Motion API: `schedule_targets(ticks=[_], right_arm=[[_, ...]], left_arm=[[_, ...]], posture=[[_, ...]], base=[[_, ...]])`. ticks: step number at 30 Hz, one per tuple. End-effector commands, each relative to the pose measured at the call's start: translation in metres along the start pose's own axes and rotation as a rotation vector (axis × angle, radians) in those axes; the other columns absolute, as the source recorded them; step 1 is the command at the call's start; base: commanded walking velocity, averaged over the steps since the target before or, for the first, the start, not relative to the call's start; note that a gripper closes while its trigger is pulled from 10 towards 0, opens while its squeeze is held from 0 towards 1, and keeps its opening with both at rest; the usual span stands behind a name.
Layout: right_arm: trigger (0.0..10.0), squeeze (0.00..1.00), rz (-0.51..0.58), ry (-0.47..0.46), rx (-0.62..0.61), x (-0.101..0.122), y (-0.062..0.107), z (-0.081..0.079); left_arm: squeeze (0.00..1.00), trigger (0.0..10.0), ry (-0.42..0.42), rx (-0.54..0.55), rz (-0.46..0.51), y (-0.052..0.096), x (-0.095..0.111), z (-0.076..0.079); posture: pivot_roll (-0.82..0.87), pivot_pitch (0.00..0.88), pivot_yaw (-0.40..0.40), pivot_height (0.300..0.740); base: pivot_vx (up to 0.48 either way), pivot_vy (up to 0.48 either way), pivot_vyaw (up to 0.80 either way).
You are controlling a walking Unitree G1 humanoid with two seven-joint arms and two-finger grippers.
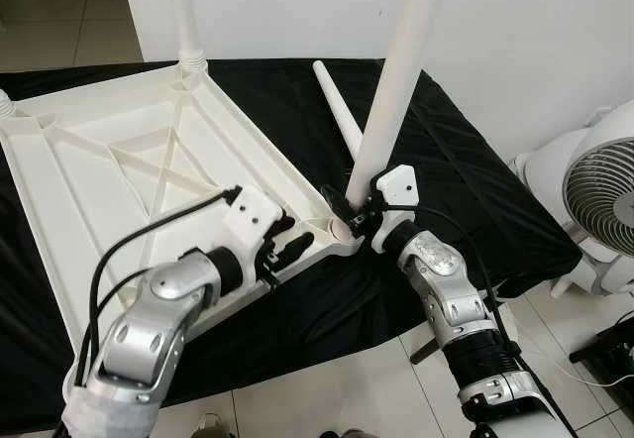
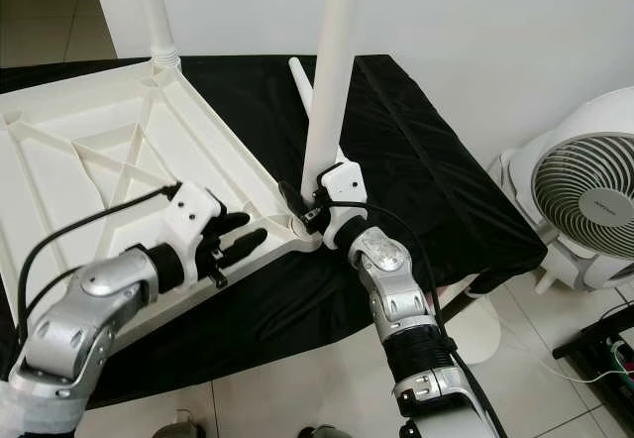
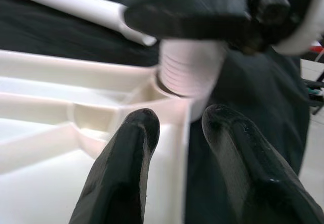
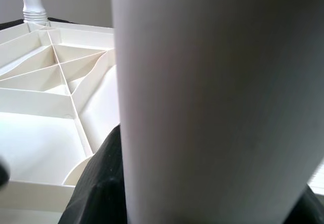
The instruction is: Building children table
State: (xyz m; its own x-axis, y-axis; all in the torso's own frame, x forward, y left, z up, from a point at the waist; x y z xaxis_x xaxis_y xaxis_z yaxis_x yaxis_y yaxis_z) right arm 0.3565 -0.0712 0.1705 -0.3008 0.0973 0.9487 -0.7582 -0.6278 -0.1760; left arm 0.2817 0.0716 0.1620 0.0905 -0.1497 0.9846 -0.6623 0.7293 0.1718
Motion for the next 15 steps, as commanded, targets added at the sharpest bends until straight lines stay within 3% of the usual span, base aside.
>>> schedule_targets(ticks=[1,8,15], right_arm=[[10.0,0.0,-0.036,0.009,0.027,-0.01,0.005,-0.003],[10.0,0.0,-0.039,0.016,0.049,-0.014,0.009,-0.005],[10.0,0.0,-0.081,-0.018,0.0,-0.025,0.01,0.006]], left_arm=[[0.0,10.0,0.013,0.092,-0.009,-0.003,-0.007,-0.005],[0.0,10.0,0.022,0.098,-0.008,-0.002,-0.007,-0.005],[0.0,10.0,0.019,0.101,-0.002,-0.001,-0.004,-0.007]], posture=[[0.12,0.07,-0.099,0.74],[0.12,0.07,-0.101,0.74],[0.12,0.072,-0.098,0.74]], base=[[0.0,0.0,0.0],[0.0,0.0,0.0],[0.0,0.0,0.0]])
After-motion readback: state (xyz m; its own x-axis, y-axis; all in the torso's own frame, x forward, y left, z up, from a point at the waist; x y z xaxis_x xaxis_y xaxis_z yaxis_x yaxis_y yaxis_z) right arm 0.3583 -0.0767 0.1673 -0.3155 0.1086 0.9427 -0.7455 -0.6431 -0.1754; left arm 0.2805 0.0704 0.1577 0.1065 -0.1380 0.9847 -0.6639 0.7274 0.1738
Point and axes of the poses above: a point about 5 cm out from each wrist's last joint towards the gripper, its own y axis pointing back from the gripper into the wrist, its own x axis along the axis of the wrist's last joint, z = x × y, the point moved 4 cm from there along -y, pointing out of the wrist towards the gripper, and after that the axes turned 5 degrees about y, right-handed, at the moved point
